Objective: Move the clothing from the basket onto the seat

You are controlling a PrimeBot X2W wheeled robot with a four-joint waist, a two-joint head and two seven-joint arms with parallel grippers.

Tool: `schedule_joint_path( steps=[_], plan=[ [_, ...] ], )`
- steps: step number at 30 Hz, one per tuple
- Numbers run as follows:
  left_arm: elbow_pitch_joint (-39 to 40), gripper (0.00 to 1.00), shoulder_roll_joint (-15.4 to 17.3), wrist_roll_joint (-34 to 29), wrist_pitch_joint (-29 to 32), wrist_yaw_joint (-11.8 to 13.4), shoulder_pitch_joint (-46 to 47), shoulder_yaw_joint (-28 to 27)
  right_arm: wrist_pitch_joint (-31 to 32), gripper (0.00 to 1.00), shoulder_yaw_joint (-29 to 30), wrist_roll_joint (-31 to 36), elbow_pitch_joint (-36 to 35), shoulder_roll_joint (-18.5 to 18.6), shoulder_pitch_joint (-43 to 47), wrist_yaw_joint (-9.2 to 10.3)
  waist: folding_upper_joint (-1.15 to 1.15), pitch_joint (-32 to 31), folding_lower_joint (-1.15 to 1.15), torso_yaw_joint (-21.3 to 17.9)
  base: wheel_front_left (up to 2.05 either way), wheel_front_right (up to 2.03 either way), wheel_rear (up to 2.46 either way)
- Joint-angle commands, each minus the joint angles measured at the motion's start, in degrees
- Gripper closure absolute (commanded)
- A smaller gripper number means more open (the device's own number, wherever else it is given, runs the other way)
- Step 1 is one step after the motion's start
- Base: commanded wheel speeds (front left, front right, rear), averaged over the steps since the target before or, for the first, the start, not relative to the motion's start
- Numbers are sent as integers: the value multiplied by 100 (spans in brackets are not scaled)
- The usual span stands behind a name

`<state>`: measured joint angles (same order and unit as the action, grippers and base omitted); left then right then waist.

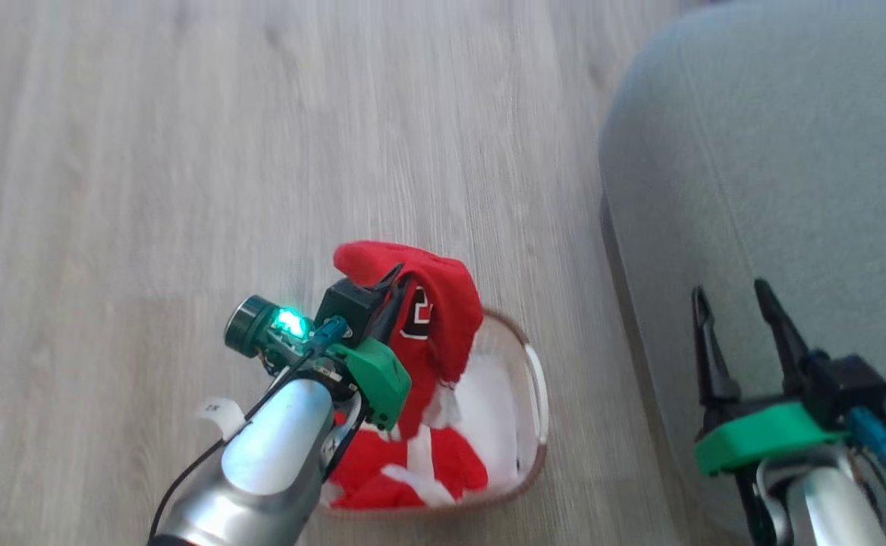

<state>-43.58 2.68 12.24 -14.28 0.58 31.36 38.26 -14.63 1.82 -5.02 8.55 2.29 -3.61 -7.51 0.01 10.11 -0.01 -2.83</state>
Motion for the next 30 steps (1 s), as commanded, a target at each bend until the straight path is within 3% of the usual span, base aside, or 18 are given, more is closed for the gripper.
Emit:
schedule_joint_path(
  steps=[1, 7, 17, 30],
  plan=[
    [212, 100, 25, 60, -72, -28, 166, -185, -37, 0, -112, 37, -141, 59, 31, 2, -1, -598, 1, 145, 0, 0, 0],
    [343, 100, 22, 319, -62, -128, 445, -114, -37, 0, -178, 38, -87, 59, 295, 2, -1, -1059, 1, 172, 0, 0, 0],
    [693, 100, 21, 739, 195, -83, 1203, 136, -37, 0, -420, 12, -83, 59, 359, 2, -1, -1379, 1, 176, 0, 0, 0],
    [1156, 100, 21, 1319, 521, 54, 1823, 788, -37, 0, -1329, -9, 41, 59, -222, 2, -1, -1566, 1, 265, 0, 0, 0]
  ],
)
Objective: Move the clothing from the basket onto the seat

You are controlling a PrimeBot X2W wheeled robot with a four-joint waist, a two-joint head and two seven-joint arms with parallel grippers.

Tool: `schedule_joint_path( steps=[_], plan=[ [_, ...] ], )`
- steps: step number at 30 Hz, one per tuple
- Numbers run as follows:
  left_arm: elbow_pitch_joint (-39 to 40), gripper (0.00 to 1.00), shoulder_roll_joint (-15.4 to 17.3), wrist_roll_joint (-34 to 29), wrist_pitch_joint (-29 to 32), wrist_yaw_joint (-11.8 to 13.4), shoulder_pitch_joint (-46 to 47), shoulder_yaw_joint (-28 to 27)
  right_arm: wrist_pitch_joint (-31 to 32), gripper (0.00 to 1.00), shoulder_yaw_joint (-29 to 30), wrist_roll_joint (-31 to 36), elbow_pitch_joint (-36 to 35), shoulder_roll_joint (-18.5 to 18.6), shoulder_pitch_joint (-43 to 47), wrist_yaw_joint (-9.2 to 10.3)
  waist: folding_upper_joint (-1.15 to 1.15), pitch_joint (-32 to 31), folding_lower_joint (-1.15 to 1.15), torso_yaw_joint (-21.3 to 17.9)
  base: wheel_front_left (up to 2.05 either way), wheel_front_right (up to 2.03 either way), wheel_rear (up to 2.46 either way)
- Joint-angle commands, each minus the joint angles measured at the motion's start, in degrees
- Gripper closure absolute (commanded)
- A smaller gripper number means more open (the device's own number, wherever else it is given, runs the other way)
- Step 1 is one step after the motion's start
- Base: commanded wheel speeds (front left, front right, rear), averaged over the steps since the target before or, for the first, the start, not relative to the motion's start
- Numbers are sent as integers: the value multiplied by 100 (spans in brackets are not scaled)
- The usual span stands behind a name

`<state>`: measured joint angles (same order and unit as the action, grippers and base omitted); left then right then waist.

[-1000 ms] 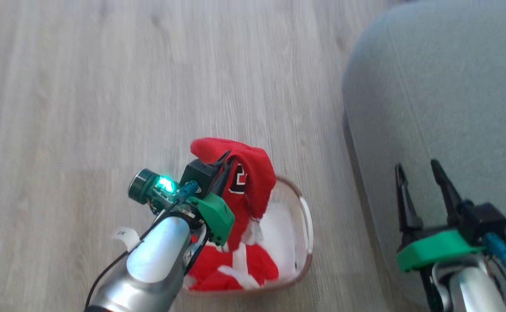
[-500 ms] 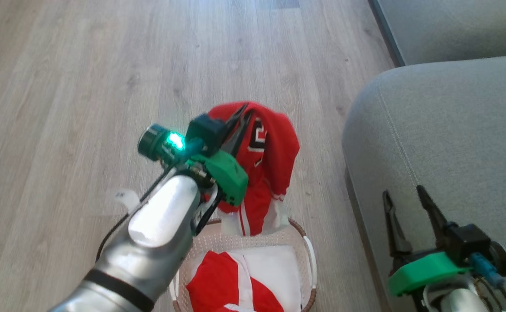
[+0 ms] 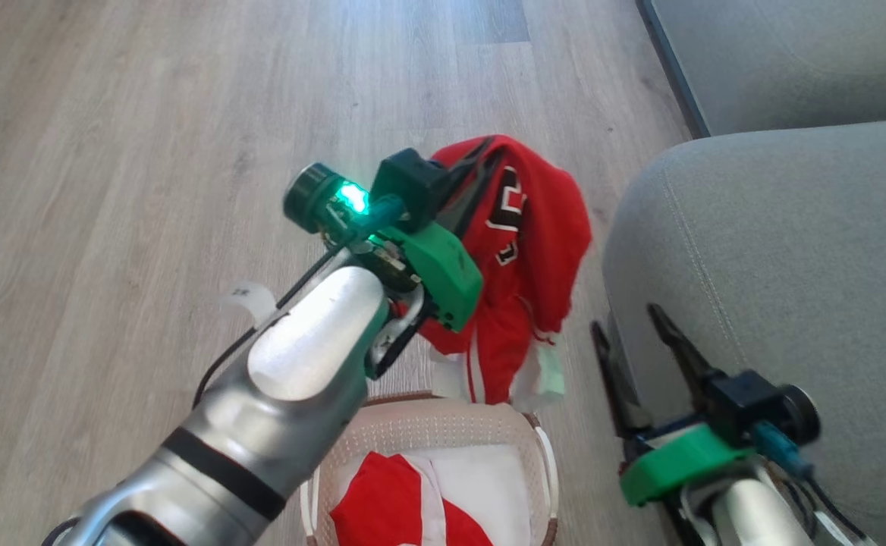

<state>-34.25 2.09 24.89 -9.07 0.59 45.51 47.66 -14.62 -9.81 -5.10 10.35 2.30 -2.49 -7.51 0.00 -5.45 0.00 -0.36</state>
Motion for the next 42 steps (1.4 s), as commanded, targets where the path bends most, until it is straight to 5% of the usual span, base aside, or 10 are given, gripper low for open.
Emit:
schedule_joint_path(
  steps=[1, 24, 25, 27, 38, 39, 40, 42],
  plan=[
    [266, 100, 79, 108, -1, 80, 420, -95, -38, 0, -217, 4, -99, 57, -396, 2, 0, -18, 0, 34, 0, 0, 0],
    [696, 100, 79, 985, -144, 488, 534, 973, -38, 0, -1288, -372, 2182, 57, -1871, 2, 0, -102, 0, 474, 0, 0, 0],
    [704, 100, 79, 1021, -154, 499, 531, 1000, -38, 42, -1351, -428, 2252, 57, -1921, 2, 0, -99, 0, 487, 0, 0, 0],
    [701, 100, 79, 1090, -171, 521, 515, 1047, -38, 100, -1399, -516, 2326, 57, -2000, 2, 0, -90, 0, 507, 0, 0, 0],
    [244, 100, 143, 1364, -368, 663, 212, 907, -38, 100, -1048, -538, 1986, 57, -1974, 2, 0, -18, 0, 321, 0, 0, 0],
    [204, 88, 159, 1384, -398, 676, 170, 872, -38, 100, -997, -524, 1938, 57, -1967, 2, 0, -13, 0, 284, 0, 0, 0],
    [168, 65, 176, 1398, -429, 693, 123, 837, -38, 100, -942, -510, 1881, 57, -1961, 2, 0, -10, 0, 240, 0, 0, 0],
    [117, 2, 206, 1413, -485, 714, 24, 777, -38, 100, -824, -472, 1774, 57, -1954, 2, 0, -1, 0, 144, 0, 0, 0]
  ],
)
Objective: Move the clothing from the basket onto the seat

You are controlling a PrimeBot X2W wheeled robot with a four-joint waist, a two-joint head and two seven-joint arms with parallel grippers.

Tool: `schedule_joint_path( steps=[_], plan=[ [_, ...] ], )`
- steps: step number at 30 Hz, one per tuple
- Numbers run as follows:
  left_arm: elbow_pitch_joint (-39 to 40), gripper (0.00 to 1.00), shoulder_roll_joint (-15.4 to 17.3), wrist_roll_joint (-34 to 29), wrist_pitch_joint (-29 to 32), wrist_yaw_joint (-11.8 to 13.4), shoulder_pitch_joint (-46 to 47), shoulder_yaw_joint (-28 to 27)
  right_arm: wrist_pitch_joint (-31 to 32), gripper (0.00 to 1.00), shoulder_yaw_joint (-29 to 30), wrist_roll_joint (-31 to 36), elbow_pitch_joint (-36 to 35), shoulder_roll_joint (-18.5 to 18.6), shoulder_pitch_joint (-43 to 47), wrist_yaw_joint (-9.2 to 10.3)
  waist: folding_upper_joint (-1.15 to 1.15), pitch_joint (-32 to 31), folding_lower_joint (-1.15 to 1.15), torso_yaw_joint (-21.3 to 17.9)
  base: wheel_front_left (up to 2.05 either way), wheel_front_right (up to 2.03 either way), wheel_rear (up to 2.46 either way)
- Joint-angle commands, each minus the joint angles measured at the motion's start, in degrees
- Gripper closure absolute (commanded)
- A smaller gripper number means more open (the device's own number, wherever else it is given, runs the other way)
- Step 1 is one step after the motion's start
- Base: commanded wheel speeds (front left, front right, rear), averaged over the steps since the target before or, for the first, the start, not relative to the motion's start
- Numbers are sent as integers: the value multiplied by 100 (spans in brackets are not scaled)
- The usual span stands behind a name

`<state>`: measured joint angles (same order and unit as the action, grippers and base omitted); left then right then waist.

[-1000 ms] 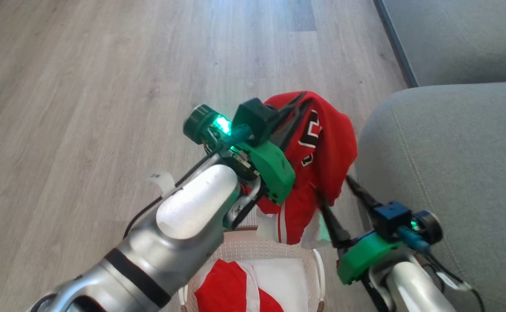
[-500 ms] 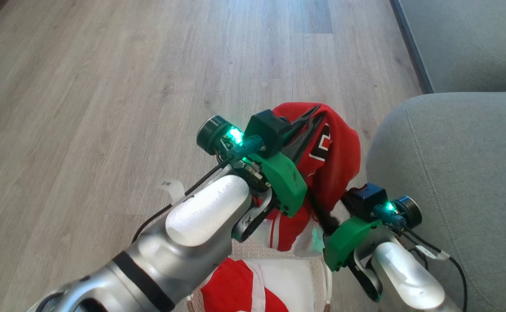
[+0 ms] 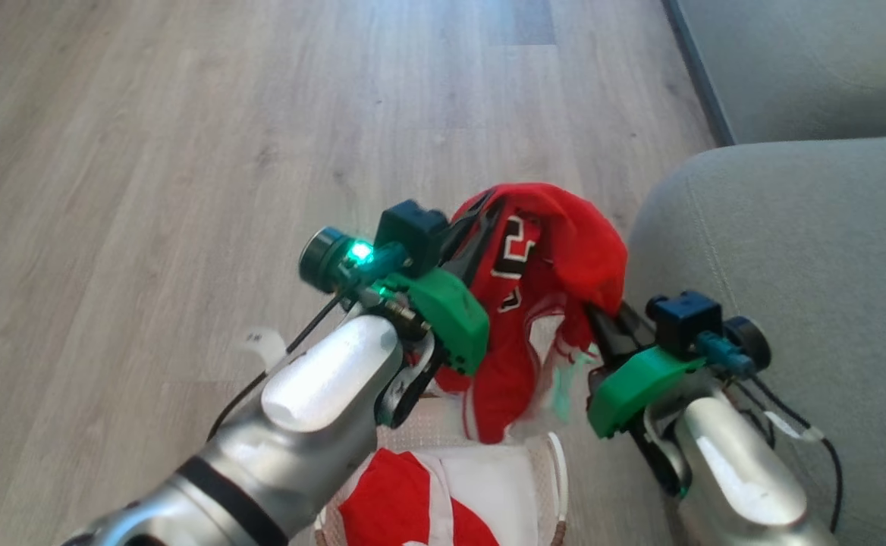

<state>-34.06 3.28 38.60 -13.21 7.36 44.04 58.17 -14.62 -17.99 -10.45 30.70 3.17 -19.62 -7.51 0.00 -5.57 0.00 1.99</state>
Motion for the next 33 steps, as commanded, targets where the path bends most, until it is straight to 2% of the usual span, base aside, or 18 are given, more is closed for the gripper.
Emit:
schedule_joint_path(
  steps=[1, 11, 20, 27, 33],
  plan=[
    [90, 0, 93, 65, -95, 29, 112, -312, -38, 100, 60, 88, -315, -29, -239, 2, 0, 15, 0, -140, 0, 0, 0],
    [90, 0, 145, -45, -175, 15, -451, -575, -38, 100, 752, 421, -747, -29, -224, 2, 0, 49, 0, -642, 0, 0, 0],
    [334, 0, 140, -441, -178, -117, -1052, -828, -38, 100, 1299, 791, -1295, 30, -174, 2, 0, 80, 0, -1308, 0, 0, 0],
    [629, 0, 77, -763, -178, -168, -1422, -1080, -38, 100, 1528, 861, -1585, 216, -216, 2, 0, 107, 0, -1984, 0, 0, 0],
    [849, 0, 24, -994, -178, -216, -1652, -1255, -24, 100, 1458, 809, -1756, 304, -301, 2, 0, 173, 0, -2468, 0, 0, 0]
  ],
)
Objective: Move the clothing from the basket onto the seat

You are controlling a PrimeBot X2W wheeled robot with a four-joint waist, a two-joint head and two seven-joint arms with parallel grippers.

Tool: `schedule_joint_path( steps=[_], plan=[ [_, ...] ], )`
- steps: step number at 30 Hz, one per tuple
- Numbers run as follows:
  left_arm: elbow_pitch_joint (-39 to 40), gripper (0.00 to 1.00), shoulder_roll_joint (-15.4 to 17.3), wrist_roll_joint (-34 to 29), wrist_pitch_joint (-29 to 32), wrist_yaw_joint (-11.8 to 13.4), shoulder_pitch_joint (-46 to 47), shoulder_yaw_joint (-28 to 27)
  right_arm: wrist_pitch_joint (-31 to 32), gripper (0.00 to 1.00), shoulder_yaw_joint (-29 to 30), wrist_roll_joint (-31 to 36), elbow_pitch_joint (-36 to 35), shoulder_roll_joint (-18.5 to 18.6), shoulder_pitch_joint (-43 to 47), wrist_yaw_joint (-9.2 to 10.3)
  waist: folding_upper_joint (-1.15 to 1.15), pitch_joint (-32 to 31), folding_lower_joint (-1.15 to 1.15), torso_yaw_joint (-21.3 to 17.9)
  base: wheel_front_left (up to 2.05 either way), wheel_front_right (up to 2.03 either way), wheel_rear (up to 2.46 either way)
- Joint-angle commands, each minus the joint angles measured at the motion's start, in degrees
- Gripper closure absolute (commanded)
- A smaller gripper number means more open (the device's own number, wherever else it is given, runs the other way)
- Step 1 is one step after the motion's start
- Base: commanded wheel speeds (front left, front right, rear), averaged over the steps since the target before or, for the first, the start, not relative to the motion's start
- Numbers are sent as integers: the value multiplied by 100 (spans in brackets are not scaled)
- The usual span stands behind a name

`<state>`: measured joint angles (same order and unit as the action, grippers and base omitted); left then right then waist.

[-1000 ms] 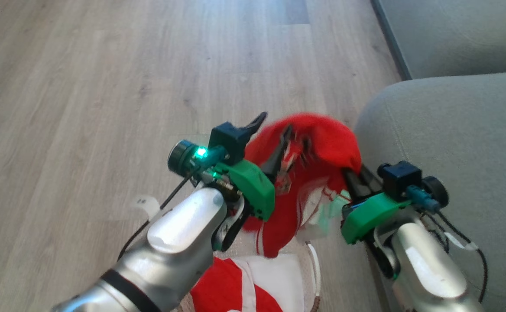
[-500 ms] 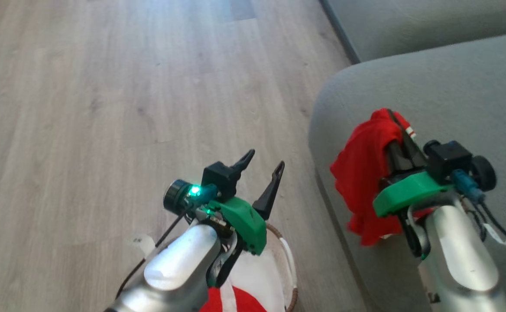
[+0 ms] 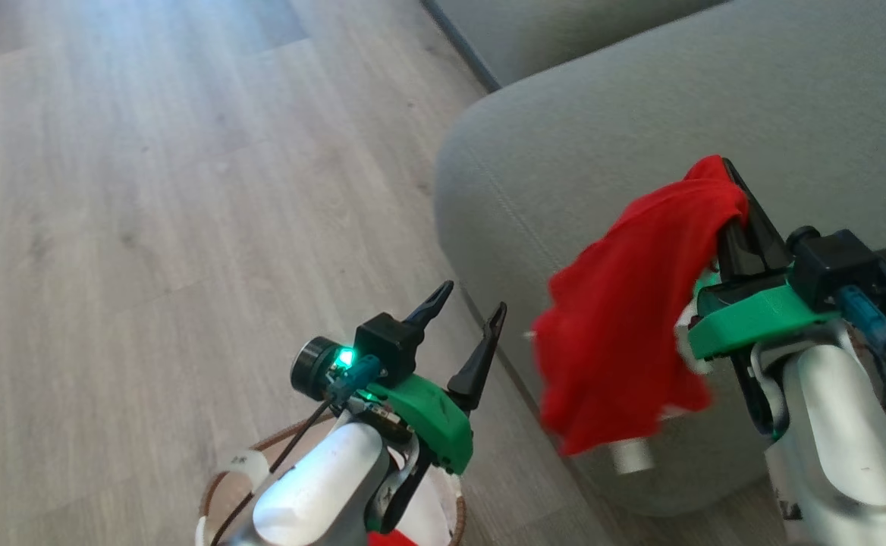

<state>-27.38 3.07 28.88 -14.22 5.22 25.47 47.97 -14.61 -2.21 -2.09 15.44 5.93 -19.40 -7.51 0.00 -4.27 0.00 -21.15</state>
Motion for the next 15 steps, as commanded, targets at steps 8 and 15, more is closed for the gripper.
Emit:
schedule_joint_path(
  steps=[8, 15],
  plan=[
    [265, 0, 0, -242, -77, -80, 41, -385, 127, 100, -248, -150, -422, 268, -416, 2, 0, 188, 0, -453, 0, 0, 0],
    [385, 0, -14, -378, -77, -91, 12, -511, 307, 100, -373, -281, -319, 517, -836, 2, 0, 415, 0, -397, 0, 0, 0]
  ],
)
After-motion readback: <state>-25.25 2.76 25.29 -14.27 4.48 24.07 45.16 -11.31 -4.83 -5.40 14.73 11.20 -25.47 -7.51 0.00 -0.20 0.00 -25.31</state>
